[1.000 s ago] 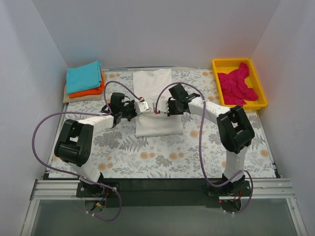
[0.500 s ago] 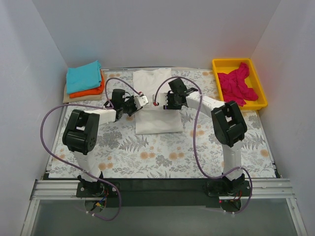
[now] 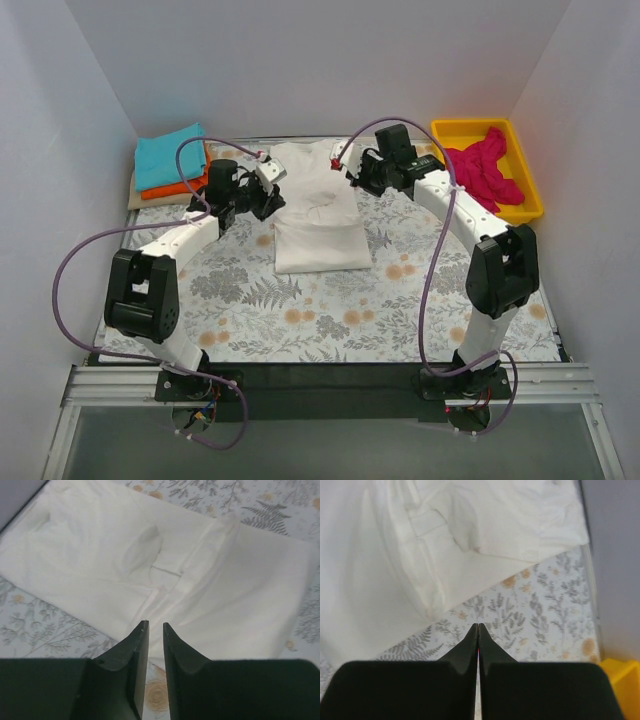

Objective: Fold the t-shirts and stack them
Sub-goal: Fold the tshirt

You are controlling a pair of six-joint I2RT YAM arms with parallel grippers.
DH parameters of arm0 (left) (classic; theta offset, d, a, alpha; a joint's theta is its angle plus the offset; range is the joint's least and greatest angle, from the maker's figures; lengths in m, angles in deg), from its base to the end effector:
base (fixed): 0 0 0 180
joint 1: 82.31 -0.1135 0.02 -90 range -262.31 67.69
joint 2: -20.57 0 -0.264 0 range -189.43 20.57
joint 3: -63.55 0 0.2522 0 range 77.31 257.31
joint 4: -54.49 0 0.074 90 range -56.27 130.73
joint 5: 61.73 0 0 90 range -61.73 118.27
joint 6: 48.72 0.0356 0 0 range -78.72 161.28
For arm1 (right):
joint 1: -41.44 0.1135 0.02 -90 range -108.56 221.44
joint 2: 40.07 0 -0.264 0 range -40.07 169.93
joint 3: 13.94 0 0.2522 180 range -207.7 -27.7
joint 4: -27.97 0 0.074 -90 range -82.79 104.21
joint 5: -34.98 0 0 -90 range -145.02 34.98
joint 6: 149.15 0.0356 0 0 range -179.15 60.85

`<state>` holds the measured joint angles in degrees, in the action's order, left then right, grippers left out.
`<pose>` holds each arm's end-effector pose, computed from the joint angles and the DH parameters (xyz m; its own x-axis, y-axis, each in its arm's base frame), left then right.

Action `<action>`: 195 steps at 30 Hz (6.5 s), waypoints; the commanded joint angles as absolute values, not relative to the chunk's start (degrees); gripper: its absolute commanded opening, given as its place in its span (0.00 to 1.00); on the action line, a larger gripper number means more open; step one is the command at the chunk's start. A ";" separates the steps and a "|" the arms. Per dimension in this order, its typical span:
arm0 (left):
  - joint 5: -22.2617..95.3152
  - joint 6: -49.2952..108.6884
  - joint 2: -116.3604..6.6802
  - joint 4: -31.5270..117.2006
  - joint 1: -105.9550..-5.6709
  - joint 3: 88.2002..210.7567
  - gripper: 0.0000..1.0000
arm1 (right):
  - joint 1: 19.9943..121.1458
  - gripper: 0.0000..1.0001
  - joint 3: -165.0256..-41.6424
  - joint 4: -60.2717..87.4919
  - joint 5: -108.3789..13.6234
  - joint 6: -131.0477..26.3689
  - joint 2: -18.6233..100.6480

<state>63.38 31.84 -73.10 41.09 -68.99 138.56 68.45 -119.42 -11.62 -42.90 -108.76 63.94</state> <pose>0.3487 -0.1036 0.2415 -0.6182 0.0085 -0.7859 0.5691 0.6945 -0.4402 0.3722 0.1981 0.3089 0.0939 -0.7880 -0.6085 -0.8020 0.3023 -0.5152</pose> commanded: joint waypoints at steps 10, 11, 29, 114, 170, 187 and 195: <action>69.23 6.83 -81.73 40.38 -68.78 140.06 0.09 | 62.54 0.01 -124.55 -22.10 -15.21 -90.27 79.98; 68.87 6.30 -82.70 42.12 -68.86 140.50 0.09 | 62.36 0.01 -125.08 -22.18 -14.94 -90.09 80.95; 68.78 -1.43 -100.27 44.86 -73.17 153.33 0.15 | 60.69 0.01 -135.97 -21.13 -15.11 -85.96 92.81; 61.31 64.56 -62.13 51.10 -60.78 107.20 0.53 | 75.98 0.46 -79.12 2.78 -42.36 -118.83 52.22; 76.96 44.36 -65.81 21.31 -78.97 141.72 0.00 | 71.25 0.01 -128.94 -28.33 -29.27 -112.06 67.14; 65.27 27.67 -101.08 28.43 -79.50 166.69 0.41 | 66.93 0.46 -152.86 -23.16 -33.92 -106.27 95.73; 65.52 10.18 -91.16 28.43 -80.03 164.77 0.47 | 66.32 0.52 -145.04 -19.46 -33.22 -98.10 81.06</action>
<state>65.52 19.23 -99.85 27.30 -79.61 165.49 66.70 -145.69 -22.68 -34.11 -103.32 90.08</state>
